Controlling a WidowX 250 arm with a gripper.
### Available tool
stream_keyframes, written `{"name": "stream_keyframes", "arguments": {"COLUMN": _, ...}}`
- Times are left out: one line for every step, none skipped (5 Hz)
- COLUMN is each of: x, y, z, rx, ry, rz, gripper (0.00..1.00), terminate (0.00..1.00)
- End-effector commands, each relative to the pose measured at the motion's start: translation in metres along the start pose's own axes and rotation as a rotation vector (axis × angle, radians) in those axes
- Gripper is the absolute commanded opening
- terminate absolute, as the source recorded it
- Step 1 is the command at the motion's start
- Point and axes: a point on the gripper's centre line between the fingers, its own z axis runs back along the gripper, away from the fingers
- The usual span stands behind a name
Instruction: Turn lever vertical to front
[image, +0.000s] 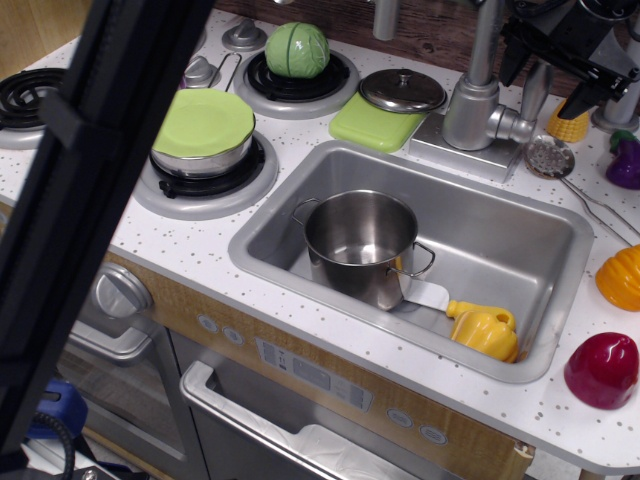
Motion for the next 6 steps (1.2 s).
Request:
{"name": "stream_keyframes", "arguments": {"x": 0.026, "y": 0.019, "z": 0.029, "rx": 0.000, "ry": -0.109, "rz": 0.026, "gripper": 1.00, "terminate": 0.00}}
{"name": "stream_keyframes", "arguments": {"x": 0.030, "y": 0.023, "z": 0.022, "rx": -0.009, "ry": -0.118, "rz": 0.027, "gripper": 1.00, "terminate": 0.00}}
{"name": "stream_keyframes", "arguments": {"x": 0.035, "y": 0.023, "z": 0.019, "rx": -0.017, "ry": -0.117, "rz": 0.029, "gripper": 0.00, "terminate": 0.00}}
{"name": "stream_keyframes", "arguments": {"x": 0.031, "y": 0.020, "z": 0.020, "rx": -0.024, "ry": -0.099, "rz": 0.054, "gripper": 0.00, "terminate": 0.00}}
{"name": "stream_keyframes", "arguments": {"x": 0.020, "y": 0.012, "z": 0.025, "rx": -0.040, "ry": -0.050, "rz": 0.108, "gripper": 0.00, "terminate": 0.00}}
{"name": "stream_keyframes", "arguments": {"x": 0.002, "y": 0.003, "z": 0.038, "rx": -0.030, "ry": 0.002, "rz": 0.161, "gripper": 0.00, "terminate": 0.00}}
